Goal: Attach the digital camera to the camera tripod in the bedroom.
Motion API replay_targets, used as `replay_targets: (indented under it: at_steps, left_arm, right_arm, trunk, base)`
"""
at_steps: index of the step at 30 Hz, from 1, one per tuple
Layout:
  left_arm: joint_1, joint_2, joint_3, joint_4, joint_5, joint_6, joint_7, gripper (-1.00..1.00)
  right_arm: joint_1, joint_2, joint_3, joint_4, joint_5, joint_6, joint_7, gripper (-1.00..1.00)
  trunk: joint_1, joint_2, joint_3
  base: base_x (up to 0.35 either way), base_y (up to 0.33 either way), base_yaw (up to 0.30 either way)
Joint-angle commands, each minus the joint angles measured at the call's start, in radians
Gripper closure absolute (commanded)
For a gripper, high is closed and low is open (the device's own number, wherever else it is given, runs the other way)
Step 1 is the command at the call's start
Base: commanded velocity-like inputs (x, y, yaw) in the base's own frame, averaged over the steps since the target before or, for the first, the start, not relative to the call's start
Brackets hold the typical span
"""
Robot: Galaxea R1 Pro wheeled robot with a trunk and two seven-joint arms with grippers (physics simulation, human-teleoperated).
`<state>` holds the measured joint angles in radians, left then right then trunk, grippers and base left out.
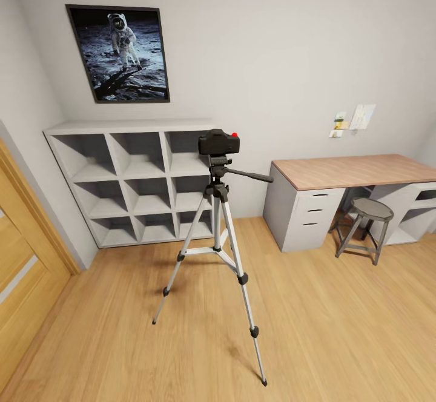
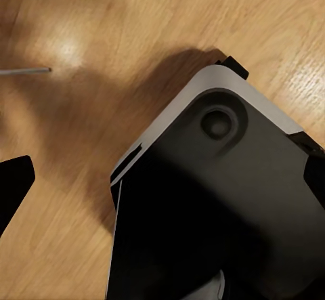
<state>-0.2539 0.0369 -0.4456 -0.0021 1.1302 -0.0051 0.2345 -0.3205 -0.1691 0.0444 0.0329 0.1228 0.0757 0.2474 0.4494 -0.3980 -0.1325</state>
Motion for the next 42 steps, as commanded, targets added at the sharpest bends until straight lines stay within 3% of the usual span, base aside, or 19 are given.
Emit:
replay_targets:
  at_steps: [1, 9, 42]
  left_arm:
    - [-0.001, 0.000, -0.008, 0.000, 0.008, 0.000, 0.003, -1.00]
    - [-0.001, 0.000, -0.008, 0.000, 0.008, 0.000, 0.002, -1.00]
    - [-0.001, -0.002, -0.008, 0.000, 0.008, 0.002, 0.002, -1.00]
  right_arm:
    - [0.010, 0.000, 0.003, 0.001, 0.006, -0.016, 0.002, -1.00]
    - [0.049, 0.002, 0.004, 0.001, 0.006, -0.080, -0.019, -1.00]
    - [0.057, 0.007, 0.006, 0.002, 0.009, -0.082, -0.024, -1.00]
  trunk:
    - [0.001, -0.002, -0.002]
    - [0.001, -0.002, -0.002]
    - [0.001, -0.002, -0.002]
  base:
    - [0.000, 0.000, 0.000]
    - [0.000, 0.000, 0.000]
    - [-0.093, 0.000, 0.000]
